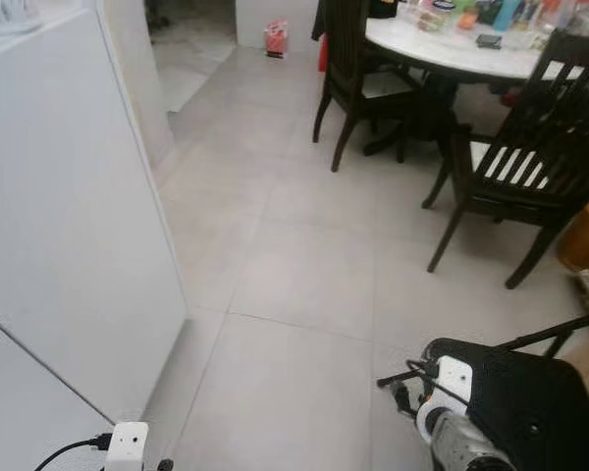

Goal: Restocking fridge

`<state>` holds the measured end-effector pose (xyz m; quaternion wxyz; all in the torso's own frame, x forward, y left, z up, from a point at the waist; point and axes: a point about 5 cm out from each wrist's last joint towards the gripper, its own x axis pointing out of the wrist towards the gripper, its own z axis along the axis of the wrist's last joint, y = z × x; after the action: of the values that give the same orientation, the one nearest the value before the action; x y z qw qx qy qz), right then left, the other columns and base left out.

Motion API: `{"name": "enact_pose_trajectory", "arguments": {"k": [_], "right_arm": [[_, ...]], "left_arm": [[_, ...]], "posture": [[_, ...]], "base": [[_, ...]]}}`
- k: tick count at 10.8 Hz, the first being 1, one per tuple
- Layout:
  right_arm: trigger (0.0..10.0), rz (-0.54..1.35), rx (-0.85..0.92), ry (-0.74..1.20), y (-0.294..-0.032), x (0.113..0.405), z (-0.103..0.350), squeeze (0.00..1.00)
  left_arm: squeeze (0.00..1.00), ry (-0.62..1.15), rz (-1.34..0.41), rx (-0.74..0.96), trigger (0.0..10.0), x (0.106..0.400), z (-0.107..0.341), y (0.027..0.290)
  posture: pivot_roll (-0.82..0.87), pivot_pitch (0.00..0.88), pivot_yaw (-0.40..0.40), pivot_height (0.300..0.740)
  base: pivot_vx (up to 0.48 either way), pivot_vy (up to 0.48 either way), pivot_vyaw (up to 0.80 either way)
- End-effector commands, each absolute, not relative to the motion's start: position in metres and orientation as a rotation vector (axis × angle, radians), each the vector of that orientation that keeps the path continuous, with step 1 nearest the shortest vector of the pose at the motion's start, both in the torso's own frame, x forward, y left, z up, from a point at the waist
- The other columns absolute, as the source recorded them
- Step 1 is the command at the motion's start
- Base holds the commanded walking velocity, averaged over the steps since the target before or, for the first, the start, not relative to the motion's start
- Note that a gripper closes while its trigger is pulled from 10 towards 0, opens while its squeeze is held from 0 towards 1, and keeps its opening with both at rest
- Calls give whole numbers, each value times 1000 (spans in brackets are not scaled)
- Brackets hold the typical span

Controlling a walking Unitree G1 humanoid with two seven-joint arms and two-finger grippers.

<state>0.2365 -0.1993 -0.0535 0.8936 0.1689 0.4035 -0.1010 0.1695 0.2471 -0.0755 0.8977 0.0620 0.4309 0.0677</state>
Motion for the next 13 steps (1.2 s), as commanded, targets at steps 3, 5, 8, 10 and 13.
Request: {"name": "enact_pose_trajectory", "arguments": {"k": [3,5,8,10,13], "right_arm": [[10000,-258,392,788,-203,240,-50,0],[10000,-264,405,716,-206,255,-39,0],[10000,-253,377,764,-197,251,-44,0],[10000,-251,347,727,-199,252,-42,0],[10000,-374,367,381,-235,270,-9,0]], "left_arm": [[0,891,169,126,10000,165,-76,253],[0,845,203,48,10000,167,-74,251],[0,874,153,68,10000,165,-76,250],[0,881,168,62,10000,162,-77,249],[0,689,310,-65,10000,171,-67,253]], "posture": [[108,0,-36,740],[108,0,-53,740],[92,0,-46,740],[74,0,-56,740],[73,0,-86,740]], "base": [[0,0,0],[0,0,0],[0,0,0],[0,0,0],[0,0,0]]}}
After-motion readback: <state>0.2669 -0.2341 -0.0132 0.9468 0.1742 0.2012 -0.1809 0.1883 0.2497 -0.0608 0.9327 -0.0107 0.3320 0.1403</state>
